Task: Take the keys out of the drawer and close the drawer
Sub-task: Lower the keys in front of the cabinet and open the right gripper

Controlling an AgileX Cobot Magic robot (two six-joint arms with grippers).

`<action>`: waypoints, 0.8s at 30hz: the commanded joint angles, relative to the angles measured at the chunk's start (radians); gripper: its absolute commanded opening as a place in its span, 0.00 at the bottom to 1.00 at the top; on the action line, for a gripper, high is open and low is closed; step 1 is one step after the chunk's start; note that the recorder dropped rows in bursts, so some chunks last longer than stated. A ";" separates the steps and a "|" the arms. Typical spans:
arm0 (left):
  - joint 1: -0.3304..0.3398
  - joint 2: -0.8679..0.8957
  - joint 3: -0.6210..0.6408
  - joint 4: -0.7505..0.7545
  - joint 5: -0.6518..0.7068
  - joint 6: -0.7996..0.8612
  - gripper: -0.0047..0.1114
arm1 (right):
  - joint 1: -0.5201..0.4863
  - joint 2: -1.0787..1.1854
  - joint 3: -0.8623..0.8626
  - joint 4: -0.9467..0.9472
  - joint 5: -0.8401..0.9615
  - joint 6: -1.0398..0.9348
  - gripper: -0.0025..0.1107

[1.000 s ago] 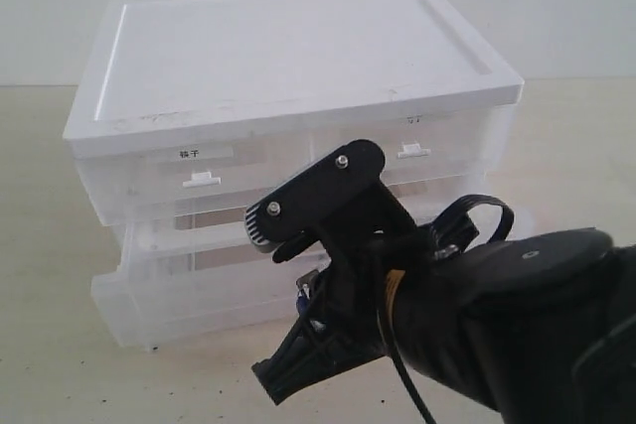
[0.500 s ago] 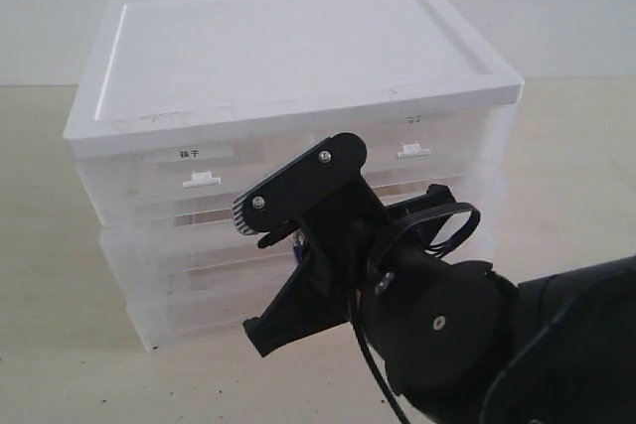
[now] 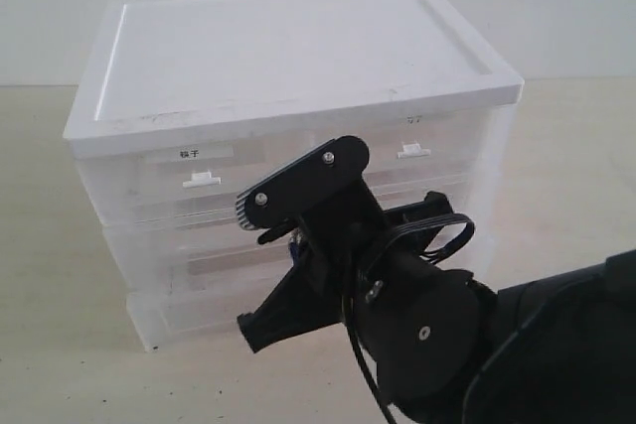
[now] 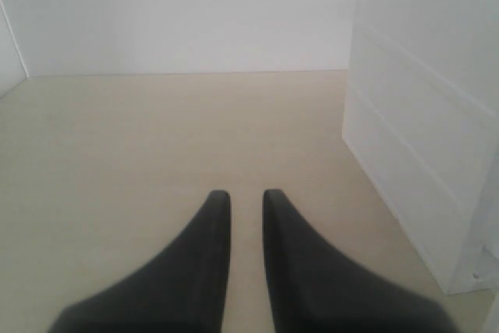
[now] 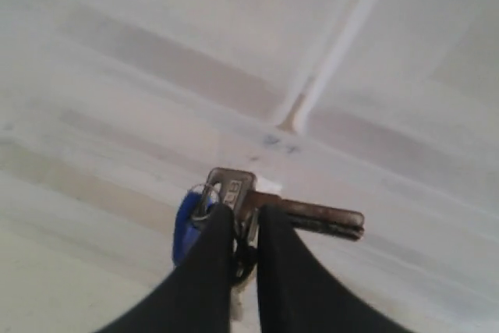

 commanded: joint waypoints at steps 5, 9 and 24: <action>0.002 -0.003 0.004 0.000 -0.004 0.000 0.17 | -0.006 -0.003 0.004 -0.014 -0.304 -0.043 0.02; 0.002 -0.003 0.004 0.000 -0.004 0.000 0.17 | -0.006 0.031 0.004 -0.014 -0.258 -0.049 0.02; 0.002 -0.003 0.004 0.000 -0.004 0.000 0.17 | -0.118 0.162 -0.024 -0.014 -0.090 -0.043 0.02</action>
